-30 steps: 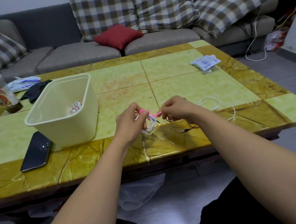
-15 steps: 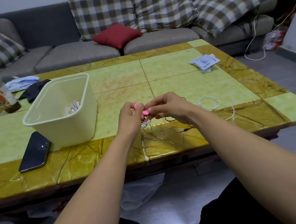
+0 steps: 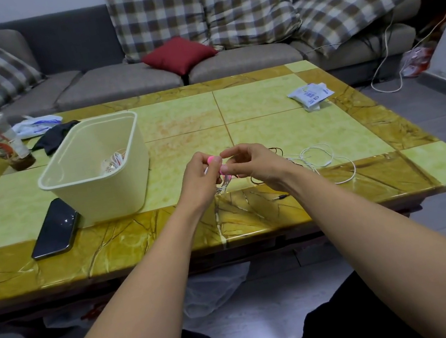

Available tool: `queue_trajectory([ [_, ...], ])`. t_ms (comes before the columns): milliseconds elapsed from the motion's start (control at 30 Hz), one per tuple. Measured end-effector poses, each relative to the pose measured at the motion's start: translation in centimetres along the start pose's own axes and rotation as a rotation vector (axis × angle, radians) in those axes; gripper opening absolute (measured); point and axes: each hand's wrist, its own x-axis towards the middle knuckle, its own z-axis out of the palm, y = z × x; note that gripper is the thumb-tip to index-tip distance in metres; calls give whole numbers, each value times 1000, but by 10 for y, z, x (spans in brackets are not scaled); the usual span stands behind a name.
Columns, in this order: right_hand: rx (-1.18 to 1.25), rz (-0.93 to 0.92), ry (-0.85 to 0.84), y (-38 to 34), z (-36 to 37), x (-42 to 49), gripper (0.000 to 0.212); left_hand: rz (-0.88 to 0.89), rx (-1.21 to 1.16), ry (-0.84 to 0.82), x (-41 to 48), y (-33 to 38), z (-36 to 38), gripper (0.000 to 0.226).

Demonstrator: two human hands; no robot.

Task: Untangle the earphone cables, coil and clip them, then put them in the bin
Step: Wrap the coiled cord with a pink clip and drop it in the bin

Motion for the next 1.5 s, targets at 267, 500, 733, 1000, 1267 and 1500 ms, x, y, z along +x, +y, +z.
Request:
queue_trajectory([
  [267,39,73,-122,-1,-1,-3,9,34,-22,6,1,-3,-3,20],
  [500,-512,-113,187,7,16,2,10,-15,-99,-15,0,1,1,22],
  [733,-329,-132,214,1,14,-4,13,-76,-216,23,3,-2,-3,18],
  [1000,193,-74,252,-5,8,-2,12,-146,-243,-53,-1,1,-5,24],
  [1267,331,-84,166,-7,6,-4,13,-147,-196,70,1,-1,-3,27],
  [1500,173,-65,251,-7,3,-8,11,-61,-173,7,-1,-2,-3,17],
])
